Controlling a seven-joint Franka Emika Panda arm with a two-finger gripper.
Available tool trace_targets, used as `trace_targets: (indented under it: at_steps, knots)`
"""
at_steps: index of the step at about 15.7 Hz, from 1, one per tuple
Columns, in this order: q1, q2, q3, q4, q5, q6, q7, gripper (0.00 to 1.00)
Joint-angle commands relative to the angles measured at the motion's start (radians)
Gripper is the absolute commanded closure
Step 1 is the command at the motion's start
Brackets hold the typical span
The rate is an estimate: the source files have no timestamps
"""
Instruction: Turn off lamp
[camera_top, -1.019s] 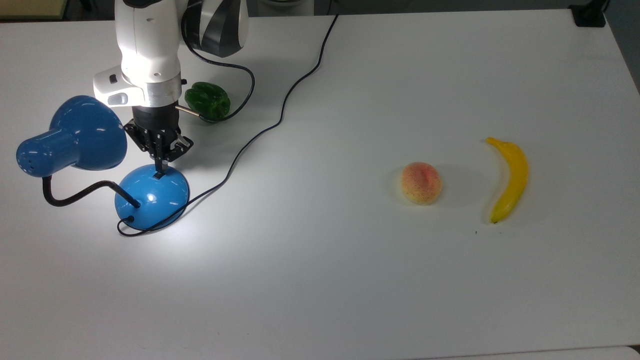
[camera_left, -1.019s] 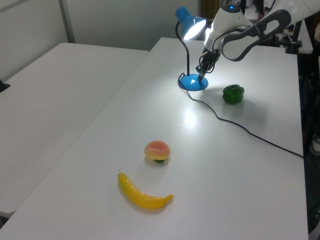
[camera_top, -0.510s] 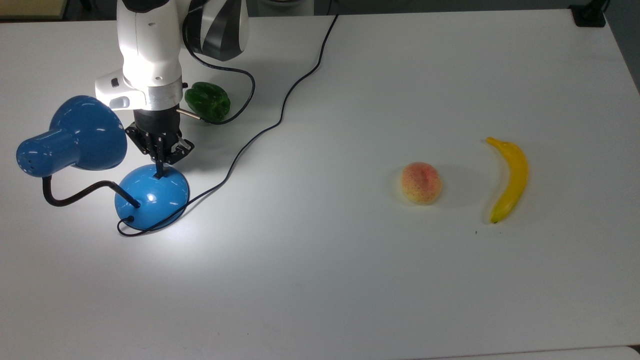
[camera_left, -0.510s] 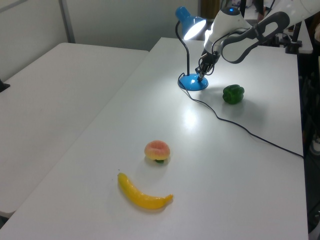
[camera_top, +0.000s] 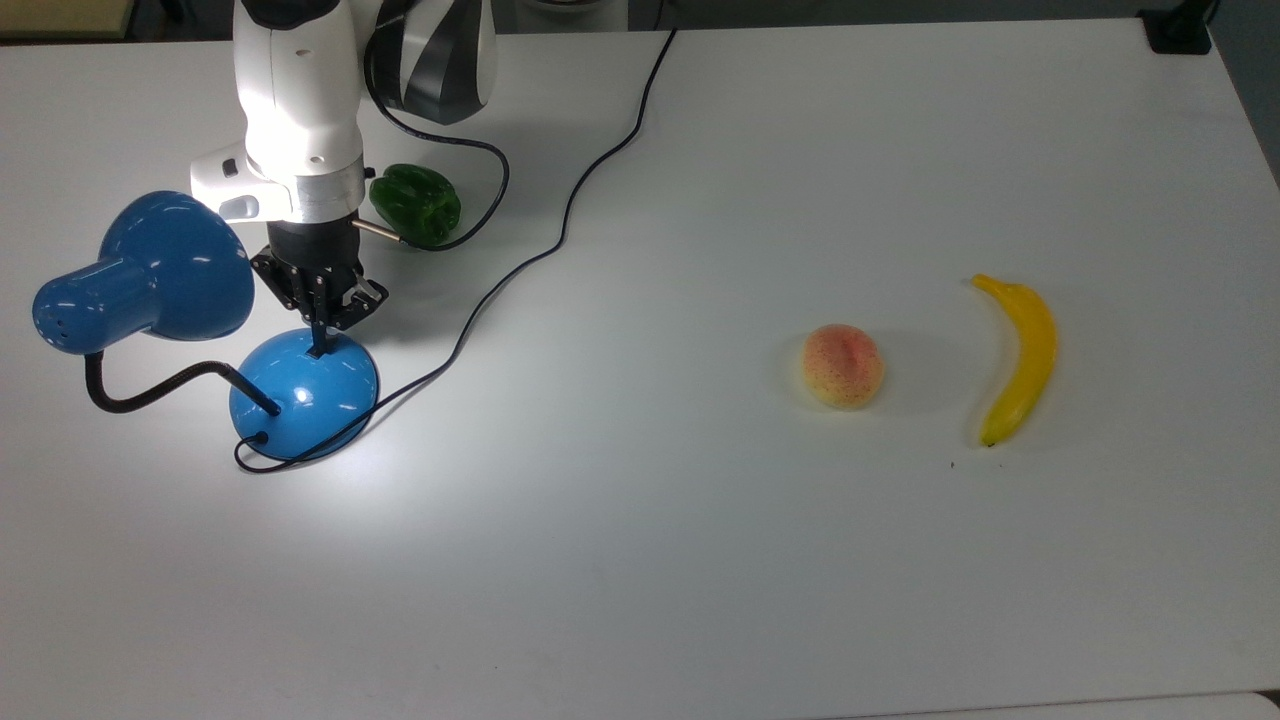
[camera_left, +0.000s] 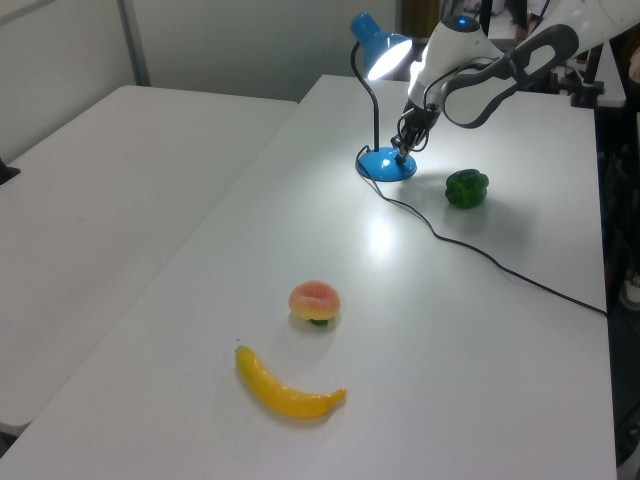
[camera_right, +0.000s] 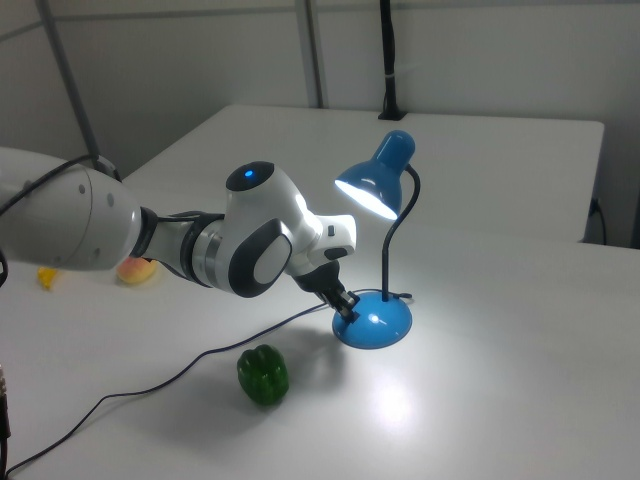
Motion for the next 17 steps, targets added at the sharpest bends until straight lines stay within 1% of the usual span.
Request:
trace_targets:
  at_steps: [1,8,12,15,17]
  knots:
    - [0.004,0.022,-0.007,-0.003,-0.02,0.024,0.019,1.0]
    - [0.001,0.02,-0.007,-0.013,-0.022,0.003,0.019,1.0]
    - [0.001,0.007,-0.007,-0.009,-0.02,-0.097,0.025,1.0]
    - [0.005,-0.026,-0.006,-0.004,-0.019,-0.152,0.027,1.0]
    - [0.019,-0.061,0.002,-0.004,-0.019,-0.218,0.028,1.0]
